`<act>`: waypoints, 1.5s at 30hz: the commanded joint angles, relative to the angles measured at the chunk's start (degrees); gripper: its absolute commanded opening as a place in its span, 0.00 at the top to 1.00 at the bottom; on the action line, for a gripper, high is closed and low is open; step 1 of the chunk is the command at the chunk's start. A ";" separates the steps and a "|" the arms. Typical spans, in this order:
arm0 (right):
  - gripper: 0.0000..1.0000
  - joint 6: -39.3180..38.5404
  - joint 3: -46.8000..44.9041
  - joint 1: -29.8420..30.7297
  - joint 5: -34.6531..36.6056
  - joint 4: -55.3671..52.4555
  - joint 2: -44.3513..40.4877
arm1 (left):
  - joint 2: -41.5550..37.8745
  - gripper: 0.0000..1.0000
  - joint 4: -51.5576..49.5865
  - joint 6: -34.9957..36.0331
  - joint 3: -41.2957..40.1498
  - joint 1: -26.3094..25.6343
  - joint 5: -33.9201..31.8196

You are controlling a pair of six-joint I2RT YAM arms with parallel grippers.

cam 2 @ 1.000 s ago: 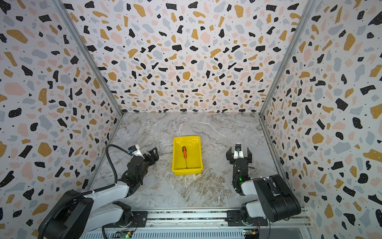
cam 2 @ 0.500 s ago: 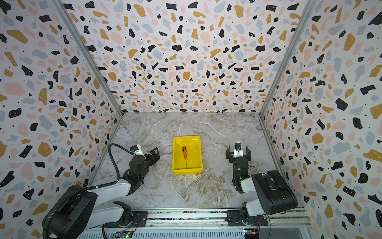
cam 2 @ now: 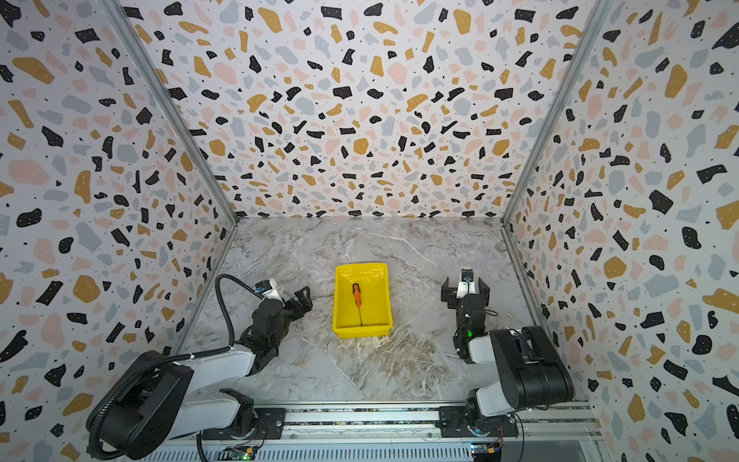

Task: Put the screwdriver in the bin
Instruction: Reset both arms

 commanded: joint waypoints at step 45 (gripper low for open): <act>0.01 0.62 -3.65 2.57 1.42 8.75 1.34 | -3.88 0.00 27.66 39.14 -10.57 1.89 -25.53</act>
